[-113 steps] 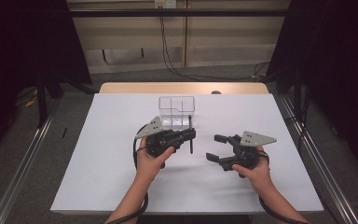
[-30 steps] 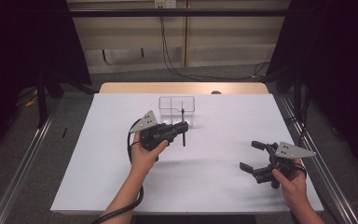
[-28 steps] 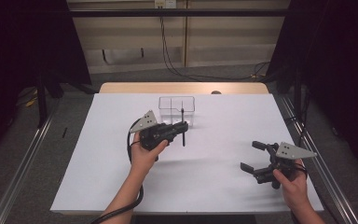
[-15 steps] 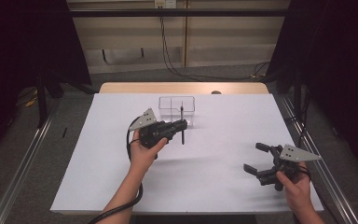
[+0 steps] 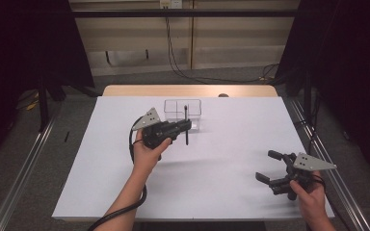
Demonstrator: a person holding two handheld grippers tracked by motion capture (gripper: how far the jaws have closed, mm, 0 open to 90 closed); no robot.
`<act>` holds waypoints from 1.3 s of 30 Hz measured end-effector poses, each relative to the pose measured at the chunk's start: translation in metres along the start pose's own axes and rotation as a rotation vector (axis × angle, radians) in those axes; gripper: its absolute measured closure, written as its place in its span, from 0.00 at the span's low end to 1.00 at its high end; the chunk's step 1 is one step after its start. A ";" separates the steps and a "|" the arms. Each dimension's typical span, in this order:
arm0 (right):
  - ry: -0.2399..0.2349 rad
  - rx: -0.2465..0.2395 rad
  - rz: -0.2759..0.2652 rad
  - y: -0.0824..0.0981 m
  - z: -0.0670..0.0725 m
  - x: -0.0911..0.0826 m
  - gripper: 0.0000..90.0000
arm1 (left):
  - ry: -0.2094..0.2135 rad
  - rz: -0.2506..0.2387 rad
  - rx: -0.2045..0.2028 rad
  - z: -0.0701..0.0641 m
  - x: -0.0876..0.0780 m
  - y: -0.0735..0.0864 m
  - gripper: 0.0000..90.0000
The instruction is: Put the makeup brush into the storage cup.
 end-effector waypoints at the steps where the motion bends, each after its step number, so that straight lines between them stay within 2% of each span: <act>1: 0.000 -0.002 0.003 0.000 0.000 0.000 0.01 | 0.000 0.000 0.000 0.000 0.000 0.000 0.93; 15: 0.003 -0.006 0.009 0.002 0.001 -0.004 0.01 | -0.021 -0.004 -0.004 0.011 0.005 -0.007 0.93; 28: 0.004 -0.016 0.010 0.001 0.002 -0.006 0.01 | -0.053 0.002 0.022 0.020 0.009 -0.014 0.93; 39: 0.000 -0.022 0.011 0.000 0.003 -0.006 0.01 | -0.073 0.006 0.025 0.027 0.011 -0.017 0.93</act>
Point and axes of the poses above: each handheld gripper's, and its own axes: x roughly forward along the jaws, y roughly out of its underside, z roughly to its left, the point moved 3 cm from there along x, roughly forward along the jaws, and after that the axes turned 8 degrees about -z, right-handed, at the moved point
